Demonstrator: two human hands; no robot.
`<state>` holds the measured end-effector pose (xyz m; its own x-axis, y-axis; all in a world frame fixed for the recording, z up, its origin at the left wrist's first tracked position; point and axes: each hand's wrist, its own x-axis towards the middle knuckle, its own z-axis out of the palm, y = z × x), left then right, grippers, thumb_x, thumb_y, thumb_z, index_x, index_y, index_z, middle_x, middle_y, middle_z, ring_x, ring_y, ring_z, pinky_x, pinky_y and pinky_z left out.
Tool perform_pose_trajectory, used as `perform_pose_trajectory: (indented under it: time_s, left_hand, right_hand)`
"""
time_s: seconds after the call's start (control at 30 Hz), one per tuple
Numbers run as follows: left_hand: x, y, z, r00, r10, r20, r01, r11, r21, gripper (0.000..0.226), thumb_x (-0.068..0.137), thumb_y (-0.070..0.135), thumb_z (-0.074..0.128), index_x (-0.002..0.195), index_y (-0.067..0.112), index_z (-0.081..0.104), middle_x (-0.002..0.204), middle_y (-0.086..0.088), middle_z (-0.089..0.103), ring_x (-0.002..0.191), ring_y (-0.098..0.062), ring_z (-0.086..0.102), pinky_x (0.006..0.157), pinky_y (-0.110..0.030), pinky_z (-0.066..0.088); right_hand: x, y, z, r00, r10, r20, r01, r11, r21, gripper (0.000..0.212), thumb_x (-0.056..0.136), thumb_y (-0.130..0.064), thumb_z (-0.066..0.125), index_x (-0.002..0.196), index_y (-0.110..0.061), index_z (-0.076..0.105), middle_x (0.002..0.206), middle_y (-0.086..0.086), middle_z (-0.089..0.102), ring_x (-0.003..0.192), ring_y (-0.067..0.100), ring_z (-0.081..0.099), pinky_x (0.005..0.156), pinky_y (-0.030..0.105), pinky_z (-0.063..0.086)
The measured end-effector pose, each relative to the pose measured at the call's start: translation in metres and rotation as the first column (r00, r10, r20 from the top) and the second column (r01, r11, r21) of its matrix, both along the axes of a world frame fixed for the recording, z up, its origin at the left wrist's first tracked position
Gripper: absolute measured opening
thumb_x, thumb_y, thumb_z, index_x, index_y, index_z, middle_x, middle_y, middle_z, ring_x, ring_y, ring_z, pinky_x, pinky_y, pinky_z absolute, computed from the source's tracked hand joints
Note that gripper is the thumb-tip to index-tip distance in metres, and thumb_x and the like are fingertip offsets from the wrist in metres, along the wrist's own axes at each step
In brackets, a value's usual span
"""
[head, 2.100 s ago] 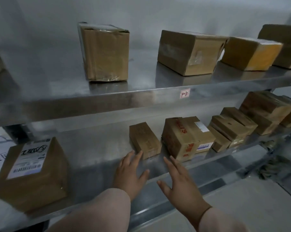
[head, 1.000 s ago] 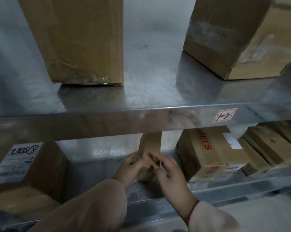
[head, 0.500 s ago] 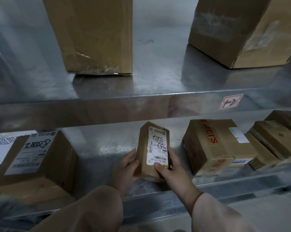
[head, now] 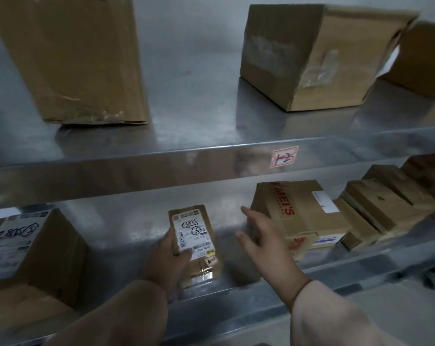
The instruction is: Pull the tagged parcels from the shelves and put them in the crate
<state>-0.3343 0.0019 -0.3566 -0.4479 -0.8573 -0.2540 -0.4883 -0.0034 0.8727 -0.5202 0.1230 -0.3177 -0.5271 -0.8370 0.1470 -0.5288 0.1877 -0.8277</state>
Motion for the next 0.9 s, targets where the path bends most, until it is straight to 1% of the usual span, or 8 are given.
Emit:
perform_pose_trajectory:
  time_s: [0.13,0.23,0.3,0.43,0.63,0.7,0.77,0.9]
  left_hand:
    - [-0.039,0.001,0.031,0.995,0.063,0.083,-0.028,0.929,-0.368,0.065,0.086,0.021,0.069,0.144,0.017,0.040,0.138,-0.008,0.048,0.126,-0.026,0.048,0.105,-0.035,0.037]
    - [-0.077,0.016,0.046,0.997,-0.068,0.028,0.073,0.913,-0.400,0.065,0.086,0.021,0.069,0.145,0.017,0.041,0.146,-0.006,0.043,0.136,-0.023,0.039,0.115,-0.038,0.029]
    - [-0.104,0.033,0.048,0.988,-0.153,0.013,0.147,0.922,-0.357,0.065,0.088,0.022,0.068,0.145,0.018,0.040,0.147,-0.004,0.041,0.138,-0.020,0.037,0.116,-0.034,0.026]
    - [-0.148,0.063,0.046,0.978,-0.205,-0.026,0.197,0.963,-0.186,0.058,0.091,0.029,0.062,0.145,0.029,0.040,0.133,0.013,0.040,0.126,-0.010,0.047,0.106,-0.027,0.033]
    - [-0.173,0.071,0.055,0.989,0.017,-0.146,-0.027,0.998,-0.065,0.022,0.083,0.034,0.070,0.102,0.037,0.060,0.114,-0.002,0.068,0.101,-0.019,0.065,0.093,-0.042,0.053]
    - [-0.175,0.067,0.060,0.999,0.013,-0.050,-0.018,0.996,-0.093,0.050,0.069,0.060,0.068,0.113,0.040,0.054,0.115,0.004,0.065,0.105,-0.018,0.061,0.097,-0.040,0.050]
    - [-0.175,0.066,0.059,1.000,0.008,0.006,-0.008,0.997,-0.077,0.081,0.064,0.067,0.065,0.133,0.029,0.048,0.122,0.003,0.059,0.113,-0.021,0.056,0.103,-0.037,0.043]
    - [-0.171,0.063,0.048,0.961,0.220,-0.168,-0.216,0.976,0.039,0.052,0.084,0.030,0.070,0.131,0.028,0.050,0.129,-0.011,0.058,0.114,-0.028,0.056,0.101,-0.039,0.044]
  right_hand:
    - [-0.046,0.018,0.030,0.957,-0.207,-0.201,0.173,0.969,-0.176,0.042,0.085,-0.024,0.066,0.125,-0.022,0.056,0.123,-0.006,0.057,0.116,0.012,0.052,0.096,0.021,0.038]
    - [-0.086,0.032,0.027,0.924,-0.283,-0.259,0.294,0.956,0.004,0.058,0.083,-0.034,0.068,0.134,-0.014,0.046,0.130,0.007,0.054,0.123,0.025,0.048,0.101,0.035,0.040]
    - [-0.106,0.042,0.019,0.939,-0.268,-0.216,0.315,0.922,0.224,0.070,0.086,-0.046,0.062,0.143,-0.017,0.035,0.146,0.008,0.041,0.139,0.028,0.031,0.113,0.044,0.030]
    - [-0.128,0.051,0.006,0.924,-0.093,-0.371,0.241,0.895,0.376,0.055,0.092,-0.052,0.047,0.135,-0.018,0.050,0.148,0.005,0.040,0.145,0.025,0.014,0.119,0.038,0.013]
    - [-0.123,0.049,0.007,0.979,0.129,-0.155,-0.089,0.965,0.246,0.050,0.097,-0.045,0.043,0.142,-0.023,0.044,0.144,-0.006,0.044,0.141,0.016,0.026,0.113,0.022,0.020]
    - [-0.120,0.045,0.012,0.973,0.227,-0.054,-0.213,0.959,0.188,0.047,0.098,-0.037,0.044,0.144,-0.028,0.040,0.136,-0.016,0.039,0.134,0.000,0.027,0.099,-0.002,0.011]
    - [-0.121,0.041,0.016,0.950,0.312,0.031,-0.313,0.938,0.152,0.047,0.098,-0.031,0.045,0.145,-0.033,0.037,0.137,-0.019,0.035,0.127,-0.011,0.024,0.093,-0.007,0.008]
    - [-0.131,0.039,0.022,0.930,0.365,0.037,-0.366,0.929,0.048,0.047,0.094,-0.030,0.045,0.134,-0.052,0.034,0.137,-0.024,0.035,0.125,-0.014,0.028,0.097,-0.004,0.014]
